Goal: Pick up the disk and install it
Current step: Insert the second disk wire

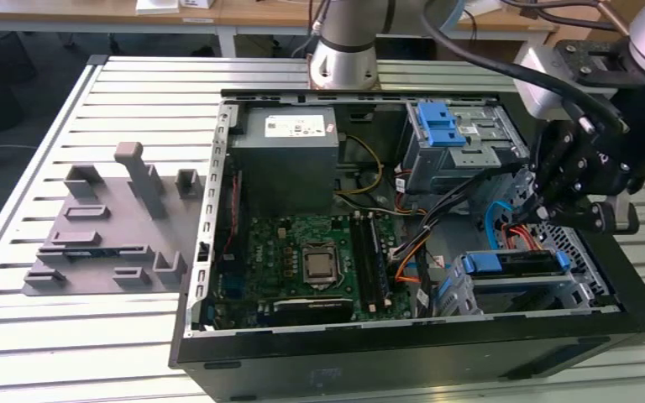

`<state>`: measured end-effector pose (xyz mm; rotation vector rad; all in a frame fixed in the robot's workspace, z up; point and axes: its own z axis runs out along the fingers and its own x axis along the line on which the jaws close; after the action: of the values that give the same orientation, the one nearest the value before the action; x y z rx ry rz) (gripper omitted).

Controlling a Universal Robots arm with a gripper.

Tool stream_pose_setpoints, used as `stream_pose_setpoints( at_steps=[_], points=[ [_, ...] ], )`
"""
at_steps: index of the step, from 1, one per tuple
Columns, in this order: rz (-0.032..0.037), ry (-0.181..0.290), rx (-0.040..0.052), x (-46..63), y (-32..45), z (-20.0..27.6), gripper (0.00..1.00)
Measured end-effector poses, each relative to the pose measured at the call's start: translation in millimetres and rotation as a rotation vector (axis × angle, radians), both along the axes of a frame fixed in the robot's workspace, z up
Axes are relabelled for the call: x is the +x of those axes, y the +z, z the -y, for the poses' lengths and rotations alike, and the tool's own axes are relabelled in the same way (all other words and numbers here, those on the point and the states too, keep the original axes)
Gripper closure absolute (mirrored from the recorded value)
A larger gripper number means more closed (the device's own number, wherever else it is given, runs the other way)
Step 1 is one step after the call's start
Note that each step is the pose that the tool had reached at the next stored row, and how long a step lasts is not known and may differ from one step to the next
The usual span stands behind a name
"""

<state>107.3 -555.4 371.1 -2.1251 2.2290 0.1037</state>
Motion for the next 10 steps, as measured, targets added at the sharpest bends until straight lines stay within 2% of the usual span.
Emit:
stream_pose_setpoints(
  at_steps=[4, 6, 9, 10],
  points=[
    [0.0, 0.0, 0.0001, 0.0, -0.1, -9.9, 0.9],
    [0.0, 0.0, -0.0004, -0.8, 0.0, -12.5, 0.9],
    [0.0, 0.0, -0.0124, -1.7, -0.6, -16.2, 0.89],
    [0.0, 0.0, -0.0187, -1.6, -1.0, -18.2, 0.83]
  ],
)
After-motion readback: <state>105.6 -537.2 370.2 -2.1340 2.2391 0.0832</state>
